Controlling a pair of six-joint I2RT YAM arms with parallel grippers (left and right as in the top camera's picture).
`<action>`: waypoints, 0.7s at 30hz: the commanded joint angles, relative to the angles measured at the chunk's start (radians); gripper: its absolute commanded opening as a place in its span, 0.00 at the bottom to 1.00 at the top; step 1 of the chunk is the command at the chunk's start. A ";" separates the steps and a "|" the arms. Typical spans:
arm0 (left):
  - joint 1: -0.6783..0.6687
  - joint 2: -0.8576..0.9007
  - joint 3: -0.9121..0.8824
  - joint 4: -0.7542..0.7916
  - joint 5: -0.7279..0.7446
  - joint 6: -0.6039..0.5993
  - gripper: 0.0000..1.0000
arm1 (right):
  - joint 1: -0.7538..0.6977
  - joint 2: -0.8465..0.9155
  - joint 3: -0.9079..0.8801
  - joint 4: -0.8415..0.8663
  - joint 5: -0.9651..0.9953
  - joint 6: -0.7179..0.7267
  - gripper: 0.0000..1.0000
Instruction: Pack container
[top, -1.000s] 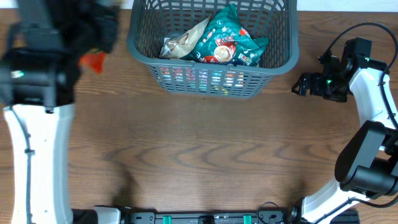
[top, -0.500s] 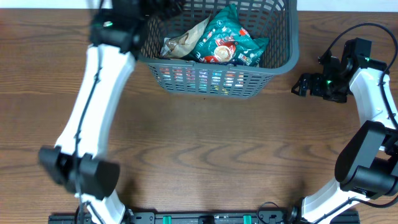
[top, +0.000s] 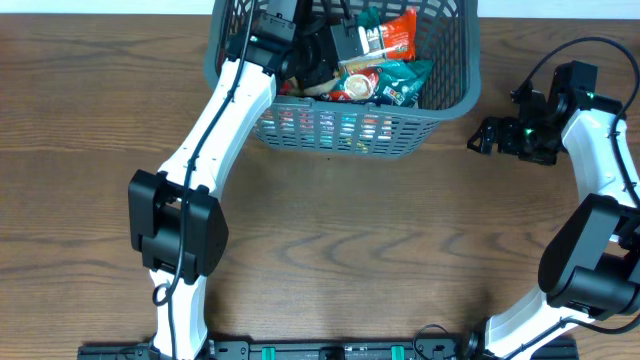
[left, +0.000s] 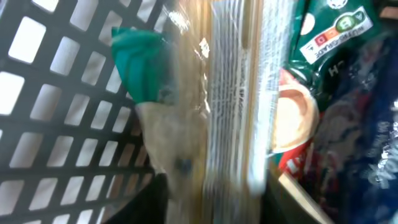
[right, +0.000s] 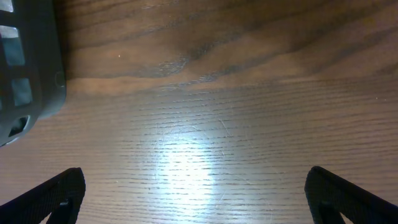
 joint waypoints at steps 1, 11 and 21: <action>0.003 -0.050 0.035 -0.008 0.001 -0.006 0.46 | 0.007 -0.005 0.004 0.006 -0.012 -0.004 0.99; 0.002 -0.201 0.036 -0.012 -0.127 -0.044 0.58 | 0.007 -0.005 0.005 0.034 -0.011 -0.008 0.99; 0.114 -0.433 0.036 -0.167 -0.364 -0.522 0.86 | 0.008 -0.026 0.311 0.093 0.035 0.019 0.99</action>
